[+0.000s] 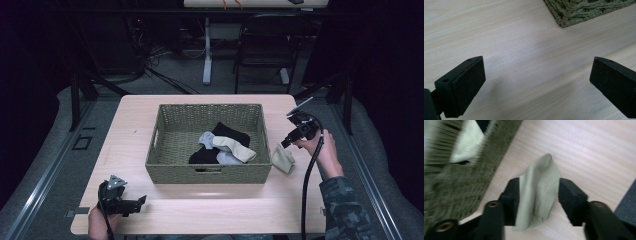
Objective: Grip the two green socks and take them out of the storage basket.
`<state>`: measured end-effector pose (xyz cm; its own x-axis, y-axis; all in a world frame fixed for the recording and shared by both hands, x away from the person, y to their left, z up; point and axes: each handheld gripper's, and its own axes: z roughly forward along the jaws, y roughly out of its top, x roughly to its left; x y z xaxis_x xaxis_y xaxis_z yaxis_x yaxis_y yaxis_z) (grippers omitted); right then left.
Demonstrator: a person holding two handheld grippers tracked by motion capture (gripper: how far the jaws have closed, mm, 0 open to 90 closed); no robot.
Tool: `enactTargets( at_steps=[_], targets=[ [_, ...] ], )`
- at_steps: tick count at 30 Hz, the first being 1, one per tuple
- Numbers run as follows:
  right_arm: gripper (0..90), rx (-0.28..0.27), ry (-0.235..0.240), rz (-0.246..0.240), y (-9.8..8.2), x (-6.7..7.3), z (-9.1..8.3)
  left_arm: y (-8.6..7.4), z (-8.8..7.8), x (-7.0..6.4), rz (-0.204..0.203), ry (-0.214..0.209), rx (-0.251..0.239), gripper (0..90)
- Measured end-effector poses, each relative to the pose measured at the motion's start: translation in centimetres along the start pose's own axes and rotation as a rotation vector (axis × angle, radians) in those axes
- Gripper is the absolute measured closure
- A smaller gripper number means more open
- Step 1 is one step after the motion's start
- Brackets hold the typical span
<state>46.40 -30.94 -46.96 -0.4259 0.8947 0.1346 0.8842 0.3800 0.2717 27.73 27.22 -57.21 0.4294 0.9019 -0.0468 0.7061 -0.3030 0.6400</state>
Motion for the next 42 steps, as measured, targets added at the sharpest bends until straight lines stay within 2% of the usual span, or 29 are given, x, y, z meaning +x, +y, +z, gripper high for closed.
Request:
enactTargets(
  at_steps=[5,10,14,15,18,21,25,29,37,42],
  targets=[
    [39.5,-0.035,-0.036,-0.053,0.5,1.2,-3.3,0.0,0.0,0.0,-0.002,0.001,0.000,0.1],
    [29.1,-0.077,-0.042,-0.115,1.4,3.3,-5.8,0.0,0.0,0.0,-0.002,0.000,0.000,0.1],
    [23.3,-0.106,-0.039,-0.163,2.4,5.5,-7.3,0.0,0.0,0.0,-0.001,-0.002,0.001,0.1],
    [21.5,-0.091,-0.044,-0.188,2.8,6.0,-7.7,0.0,0.0,0.0,0.000,-0.001,0.001,0.1],
    [16.4,-0.111,-0.043,-0.211,3.7,7.5,-8.2,0.0,0.0,0.0,0.000,-0.001,0.001,0.1],
    [14.5,-0.120,-0.036,-0.239,4.6,8.8,-8.3,0.0,0.0,0.0,-0.001,-0.002,0.001,0.1],
    [11.4,-0.104,-0.027,-0.283,5.9,10.5,-7.7,0.0,0.0,0.0,-0.002,-0.001,-0.002,0.1],
    [9.9,-0.106,-0.013,-0.301,6.9,12.0,-6.9,0.0,0.0,0.0,-0.001,-0.004,-0.003,0.1],
    [5.6,-0.084,0.012,-0.330,8.1,13.9,-4.9,0.0,0.0,0.0,-0.002,-0.004,-0.004,0.1],
    [6.9,-0.053,0.021,-0.350,8.7,15.1,-3.3,0.0,0.0,0.0,-0.007,-0.008,-0.011,0.0]
  ],
)
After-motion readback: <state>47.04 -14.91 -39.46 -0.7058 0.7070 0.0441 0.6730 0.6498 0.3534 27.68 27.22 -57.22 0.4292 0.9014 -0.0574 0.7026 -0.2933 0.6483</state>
